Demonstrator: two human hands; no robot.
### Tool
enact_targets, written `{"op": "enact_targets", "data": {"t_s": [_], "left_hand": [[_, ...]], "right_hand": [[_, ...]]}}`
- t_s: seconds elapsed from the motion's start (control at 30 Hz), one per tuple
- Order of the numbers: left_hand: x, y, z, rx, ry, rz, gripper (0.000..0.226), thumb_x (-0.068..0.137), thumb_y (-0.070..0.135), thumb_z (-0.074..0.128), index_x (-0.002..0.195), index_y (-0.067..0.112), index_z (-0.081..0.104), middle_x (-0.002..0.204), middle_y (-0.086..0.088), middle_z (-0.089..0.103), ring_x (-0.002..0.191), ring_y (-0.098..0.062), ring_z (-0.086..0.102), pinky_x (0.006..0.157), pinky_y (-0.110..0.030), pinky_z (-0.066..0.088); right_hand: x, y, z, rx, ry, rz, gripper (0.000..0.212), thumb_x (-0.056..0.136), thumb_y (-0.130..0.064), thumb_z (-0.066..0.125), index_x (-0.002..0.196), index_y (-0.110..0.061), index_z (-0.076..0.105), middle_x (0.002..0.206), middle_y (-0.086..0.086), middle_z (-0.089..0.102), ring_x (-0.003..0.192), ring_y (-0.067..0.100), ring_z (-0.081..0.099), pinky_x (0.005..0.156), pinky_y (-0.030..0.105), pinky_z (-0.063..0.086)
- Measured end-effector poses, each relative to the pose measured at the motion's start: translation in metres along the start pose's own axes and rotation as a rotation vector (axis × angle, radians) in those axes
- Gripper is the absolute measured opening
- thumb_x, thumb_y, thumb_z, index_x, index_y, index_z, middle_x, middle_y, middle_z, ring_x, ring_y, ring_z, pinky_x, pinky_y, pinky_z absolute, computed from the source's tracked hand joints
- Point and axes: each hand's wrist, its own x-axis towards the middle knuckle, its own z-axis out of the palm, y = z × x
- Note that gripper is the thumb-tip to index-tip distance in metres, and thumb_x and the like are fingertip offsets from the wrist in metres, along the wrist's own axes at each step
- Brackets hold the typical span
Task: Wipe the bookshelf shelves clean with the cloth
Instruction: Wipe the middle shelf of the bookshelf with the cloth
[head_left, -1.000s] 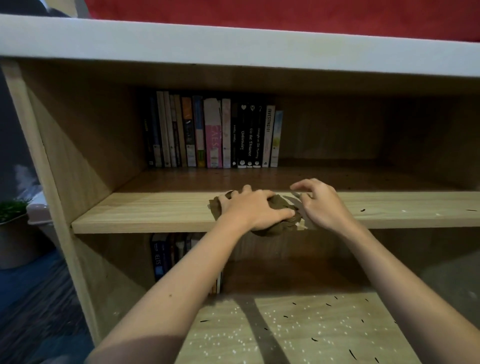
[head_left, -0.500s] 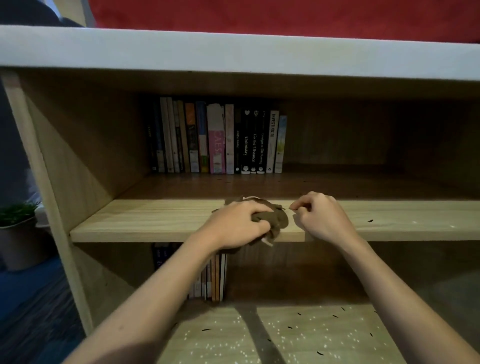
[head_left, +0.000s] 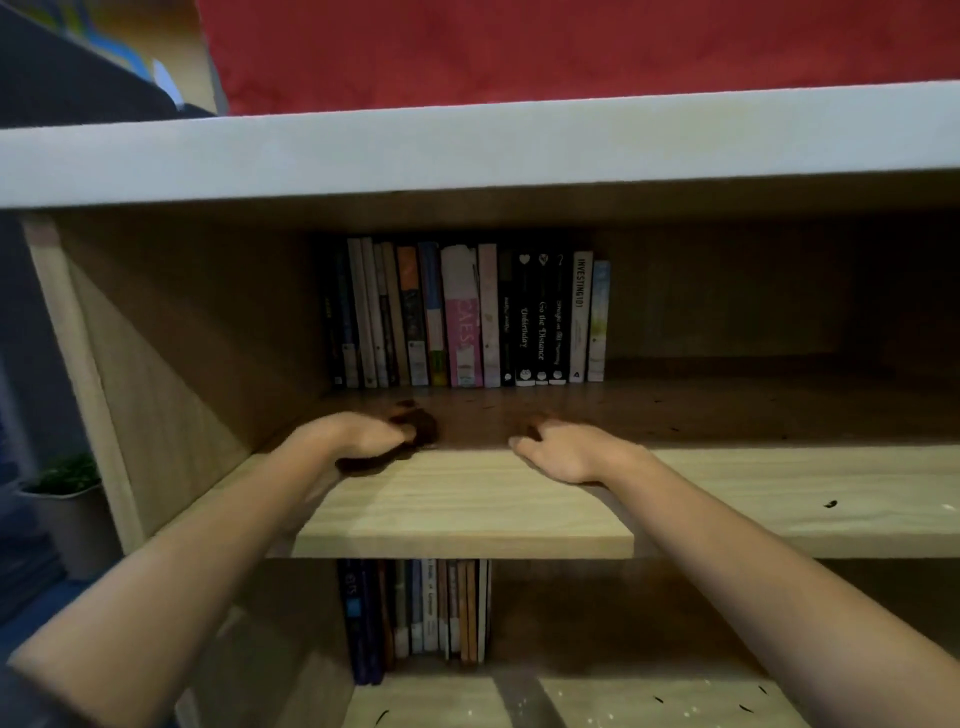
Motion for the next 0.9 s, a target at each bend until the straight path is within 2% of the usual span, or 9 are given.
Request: {"op": "enact_targets", "data": {"t_s": [0.1,0.2,0.3,0.43,0.53,0.63,0.7,0.8,0.9], "left_hand": [[0.047,0.014,-0.003,0.046,-0.038,0.082,0.041,0.096,0.043,0.038,0.128,0.023,0.052,0.113,-0.001,0.058,0.095,-0.017,0.053,0.077,-0.026,0.038],[0.078,0.037,0.008,0.023,-0.016,0.193,0.043,0.096,0.039,0.039,0.138,0.028,0.041,0.136,-0.002,0.049,0.118,-0.019,0.049,0.091,-0.025,0.036],[0.082,0.048,0.014,-0.018,-0.047,0.333,0.040,0.097,0.023,0.042,0.136,0.026,0.045,0.133,0.000,0.049,0.113,-0.014,0.049,0.091,-0.021,0.035],[0.089,0.004,-0.014,0.037,-0.165,0.358,0.038,0.091,0.012,0.048,0.119,0.036,0.053,0.126,-0.002,0.057,0.112,-0.020,0.056,0.102,-0.035,0.042],[0.105,-0.017,-0.028,0.019,-0.124,0.201,0.036,0.094,0.015,0.046,0.128,0.026,0.052,0.124,-0.009,0.058,0.110,-0.026,0.057,0.093,-0.032,0.044],[0.111,0.018,-0.010,-0.010,-0.101,0.274,0.040,0.097,0.023,0.044,0.137,0.024,0.044,0.136,-0.001,0.047,0.119,-0.018,0.047,0.096,-0.023,0.035],[0.106,0.048,0.008,-0.016,-0.091,0.369,0.040,0.096,0.021,0.045,0.135,0.026,0.047,0.136,0.000,0.048,0.119,-0.018,0.048,0.100,-0.025,0.036],[0.090,0.057,0.011,0.041,-0.139,0.445,0.038,0.093,0.014,0.046,0.129,0.026,0.053,0.125,-0.002,0.057,0.109,-0.017,0.055,0.096,-0.028,0.043],[0.090,0.019,-0.014,0.070,-0.137,0.326,0.031,0.091,0.014,0.049,0.115,0.031,0.059,0.114,-0.003,0.063,0.102,-0.019,0.060,0.091,-0.031,0.046]], "right_hand": [[0.005,-0.001,0.000,-0.013,-0.017,-0.007,0.062,0.095,-0.052,0.028,0.145,-0.016,0.023,0.152,0.009,0.025,0.134,0.029,0.032,0.106,0.036,0.031],[0.006,0.001,-0.003,-0.025,-0.042,-0.030,0.061,0.095,-0.052,0.027,0.144,-0.015,0.025,0.153,0.008,0.023,0.134,0.028,0.033,0.105,0.035,0.030],[0.007,0.004,-0.005,-0.034,-0.077,-0.037,0.062,0.096,-0.052,0.024,0.146,-0.016,0.021,0.155,0.006,0.014,0.139,0.026,0.024,0.108,0.033,0.024],[0.007,0.003,-0.006,-0.059,-0.109,-0.043,0.061,0.097,-0.051,0.020,0.148,-0.019,0.011,0.157,0.004,0.000,0.143,0.024,0.005,0.114,0.035,0.011],[0.006,-0.001,-0.006,-0.089,-0.115,-0.041,0.059,0.098,-0.049,0.018,0.148,-0.017,0.011,0.157,0.005,0.001,0.143,0.026,0.007,0.114,0.037,0.013],[0.008,-0.002,-0.007,-0.092,-0.119,-0.039,0.060,0.097,-0.049,0.018,0.148,-0.018,0.011,0.157,0.004,0.000,0.143,0.026,0.006,0.115,0.038,0.014],[0.010,0.001,-0.007,-0.094,-0.117,-0.034,0.061,0.097,-0.050,0.019,0.147,-0.017,0.011,0.157,0.004,0.002,0.143,0.026,0.007,0.115,0.038,0.015],[0.010,0.004,-0.006,-0.083,-0.105,-0.045,0.061,0.096,-0.051,0.020,0.146,-0.015,0.018,0.156,0.007,0.010,0.141,0.028,0.015,0.113,0.038,0.021],[0.011,0.005,-0.004,-0.088,-0.100,-0.058,0.060,0.096,-0.051,0.020,0.146,-0.016,0.019,0.155,0.005,0.012,0.140,0.028,0.017,0.112,0.040,0.022]]}}
